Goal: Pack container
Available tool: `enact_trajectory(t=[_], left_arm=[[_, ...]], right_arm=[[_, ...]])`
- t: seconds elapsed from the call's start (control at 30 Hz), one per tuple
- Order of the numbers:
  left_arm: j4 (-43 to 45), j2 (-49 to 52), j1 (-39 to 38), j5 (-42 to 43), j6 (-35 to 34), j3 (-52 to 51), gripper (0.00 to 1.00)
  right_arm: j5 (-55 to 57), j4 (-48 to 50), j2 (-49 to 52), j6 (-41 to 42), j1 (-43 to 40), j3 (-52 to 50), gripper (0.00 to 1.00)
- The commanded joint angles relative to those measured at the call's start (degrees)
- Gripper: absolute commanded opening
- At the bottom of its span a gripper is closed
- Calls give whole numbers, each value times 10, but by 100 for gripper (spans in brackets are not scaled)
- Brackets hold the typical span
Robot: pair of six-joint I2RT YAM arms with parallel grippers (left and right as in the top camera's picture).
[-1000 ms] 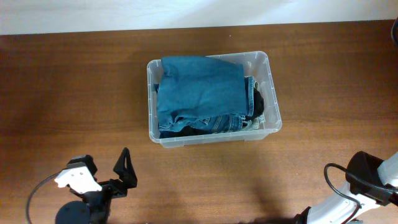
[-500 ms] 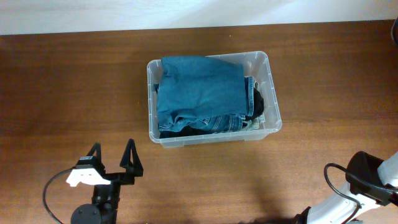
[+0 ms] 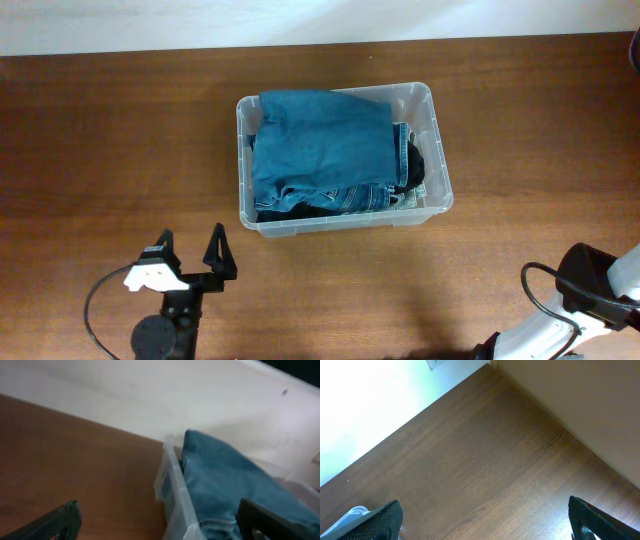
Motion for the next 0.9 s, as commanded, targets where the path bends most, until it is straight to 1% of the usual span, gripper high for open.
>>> enact_trajectory(t=[0.0,0.2,0.33,0.47,0.87], left_arm=[[3,-6,2,1,-1,-26,99],[9,-6,2,4,25,-34,99],[9,-6,2,4,25,-34,99],[9,-6,2,4,53,-34,99],[10,-5,2,4,52,-34,99]], right_arm=[[3,-3,-6,0,-2,-1,98],[3,-3,-6,0,-2,-1,98],[3,-3,-6,0,-2,-1,98],[3,-3,-6,0,-2,-1,98],[3,-3,-6,0,-2,-1,98]])
